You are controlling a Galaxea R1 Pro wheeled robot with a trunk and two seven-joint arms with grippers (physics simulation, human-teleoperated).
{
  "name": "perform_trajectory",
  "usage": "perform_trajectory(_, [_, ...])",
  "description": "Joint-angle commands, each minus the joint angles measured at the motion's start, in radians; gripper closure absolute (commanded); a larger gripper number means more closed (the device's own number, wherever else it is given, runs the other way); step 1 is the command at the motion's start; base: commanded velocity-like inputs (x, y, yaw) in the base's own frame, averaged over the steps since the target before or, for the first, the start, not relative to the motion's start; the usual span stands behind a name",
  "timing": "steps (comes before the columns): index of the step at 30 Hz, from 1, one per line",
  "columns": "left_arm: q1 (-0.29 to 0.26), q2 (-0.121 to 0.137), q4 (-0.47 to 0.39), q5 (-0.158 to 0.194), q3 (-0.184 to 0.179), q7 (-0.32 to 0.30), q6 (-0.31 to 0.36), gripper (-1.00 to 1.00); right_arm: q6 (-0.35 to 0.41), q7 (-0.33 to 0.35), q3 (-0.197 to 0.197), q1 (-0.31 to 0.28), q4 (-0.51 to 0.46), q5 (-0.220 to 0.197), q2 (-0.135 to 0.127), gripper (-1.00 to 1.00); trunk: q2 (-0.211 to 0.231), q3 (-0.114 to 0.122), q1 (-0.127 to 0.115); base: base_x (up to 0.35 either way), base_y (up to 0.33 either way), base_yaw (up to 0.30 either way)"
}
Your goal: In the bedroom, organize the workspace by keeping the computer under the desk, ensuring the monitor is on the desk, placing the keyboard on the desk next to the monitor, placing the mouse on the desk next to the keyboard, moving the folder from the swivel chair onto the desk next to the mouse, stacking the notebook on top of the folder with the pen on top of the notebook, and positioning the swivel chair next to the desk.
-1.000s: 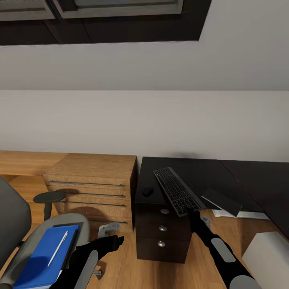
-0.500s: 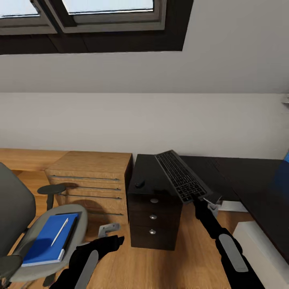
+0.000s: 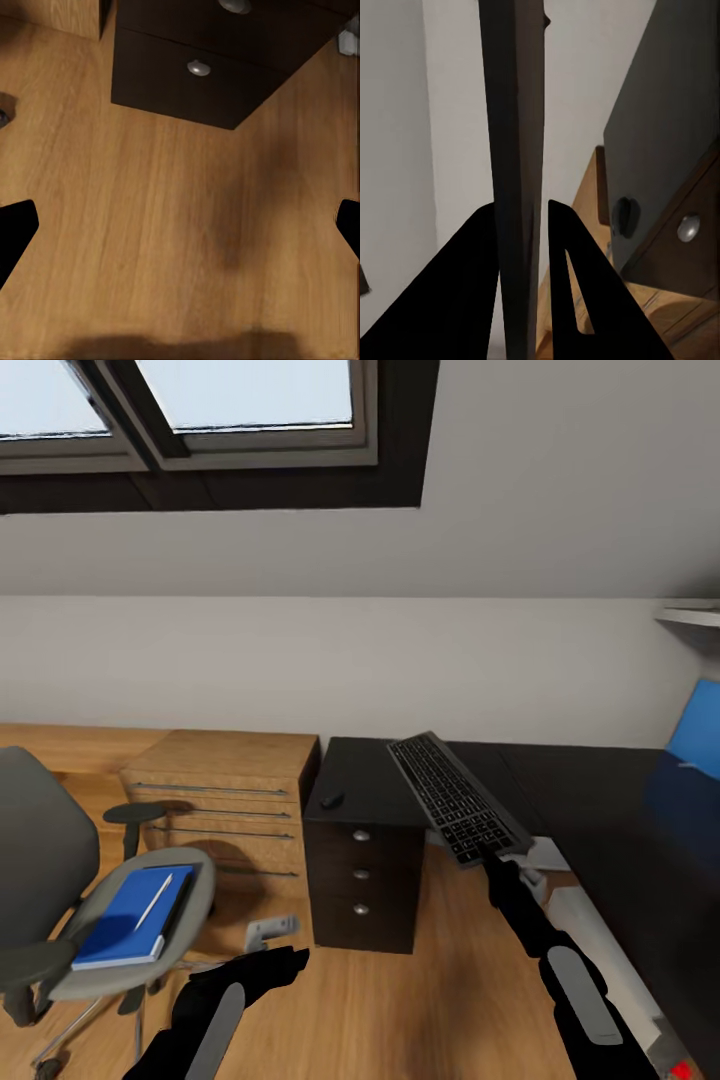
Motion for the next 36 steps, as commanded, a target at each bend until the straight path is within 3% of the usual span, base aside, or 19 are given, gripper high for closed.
perform_trajectory(1, [-0.001, 0.0, -0.001, 0.011, -0.001, 0.009, 0.003, -1.0, 0.011, 0.007, -0.002, -0.001, 0.001, -0.016, 0.0, 1.0, 0.006, 0.002, -0.005, -0.324, -0.141, 0.0])
perform_trajectory(11, [-0.001, 0.001, -0.003, 0.012, 0.0, 0.009, 0.003, -1.0, 0.009, 0.0, -0.003, -0.001, 0.004, -0.016, 0.002, 1.0, 0.076, 0.033, -0.043, -0.331, -0.12, -0.018])
perform_trajectory(21, [-0.001, 0.001, -0.004, 0.012, 0.0, 0.008, 0.005, -1.0, 0.009, -0.022, -0.011, -0.001, 0.022, -0.016, 0.002, 1.0, 0.146, 0.065, -0.081, -0.333, -0.107, -0.23])
perform_trajectory(28, [-0.001, 0.001, -0.004, 0.012, 0.0, 0.008, 0.005, -1.0, 0.011, -0.029, -0.067, -0.001, 0.031, -0.016, 0.002, 1.0, 0.195, 0.087, -0.108, -0.333, -0.151, -0.257])
perform_trajectory(36, [-0.001, 0.001, -0.004, 0.012, 0.0, 0.009, 0.004, -1.0, 0.019, -0.028, -0.072, -0.001, 0.033, -0.017, 0.001, 1.0, 0.251, 0.111, -0.139, -0.309, -0.212, -0.043])
